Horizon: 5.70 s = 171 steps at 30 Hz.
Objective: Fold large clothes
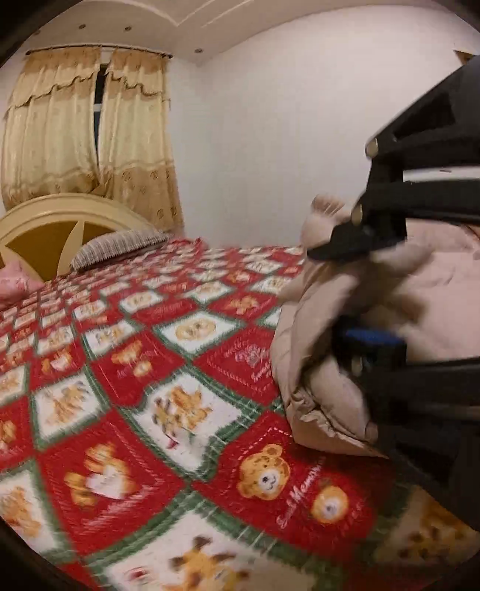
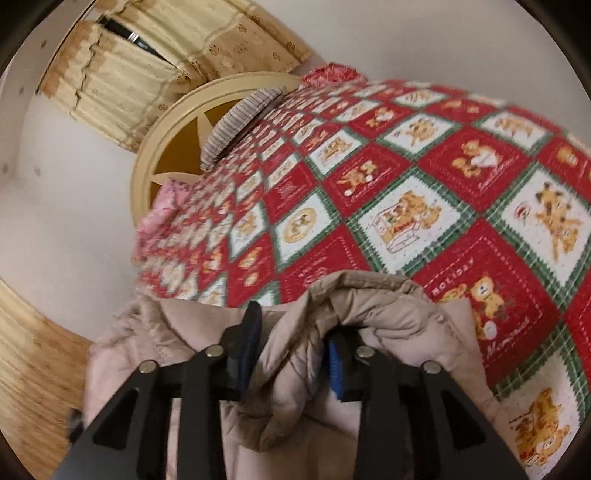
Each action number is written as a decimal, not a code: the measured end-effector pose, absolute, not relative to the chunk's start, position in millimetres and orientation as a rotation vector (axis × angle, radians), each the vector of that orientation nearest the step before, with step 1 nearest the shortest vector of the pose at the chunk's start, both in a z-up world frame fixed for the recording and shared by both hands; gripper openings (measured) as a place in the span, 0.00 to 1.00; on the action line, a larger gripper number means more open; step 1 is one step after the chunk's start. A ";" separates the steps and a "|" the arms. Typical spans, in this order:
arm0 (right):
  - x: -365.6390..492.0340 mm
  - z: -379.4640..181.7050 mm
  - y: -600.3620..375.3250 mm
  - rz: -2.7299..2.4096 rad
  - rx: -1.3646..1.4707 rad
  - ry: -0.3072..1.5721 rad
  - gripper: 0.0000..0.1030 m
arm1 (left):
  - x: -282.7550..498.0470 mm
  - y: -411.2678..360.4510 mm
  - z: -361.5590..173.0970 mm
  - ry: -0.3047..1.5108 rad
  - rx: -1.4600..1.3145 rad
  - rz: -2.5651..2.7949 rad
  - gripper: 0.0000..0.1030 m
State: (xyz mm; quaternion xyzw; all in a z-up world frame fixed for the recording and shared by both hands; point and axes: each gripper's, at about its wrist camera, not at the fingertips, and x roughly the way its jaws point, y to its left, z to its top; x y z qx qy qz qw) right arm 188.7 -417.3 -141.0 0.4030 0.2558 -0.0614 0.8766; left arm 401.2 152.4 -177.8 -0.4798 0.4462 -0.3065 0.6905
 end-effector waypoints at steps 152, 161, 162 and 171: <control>230.4 -191.1 -146.6 0.076 0.862 0.767 0.00 | 245.4 125.4 -77.7 0.414 -0.559 -0.659 0.27; 228.5 -181.0 -43.6 0.299 0.819 0.844 0.01 | 210.4 128.4 -43.5 0.373 -0.308 -0.719 0.27; 227.1 -175.9 -48.1 0.292 0.815 0.857 0.05 | 208.2 126.5 -42.5 0.366 -0.303 -0.734 0.27; 148.6 -95.2 -177.2 0.153 0.814 0.547 0.53 | 184.8 33.5 -28.9 0.339 -0.084 -0.891 0.27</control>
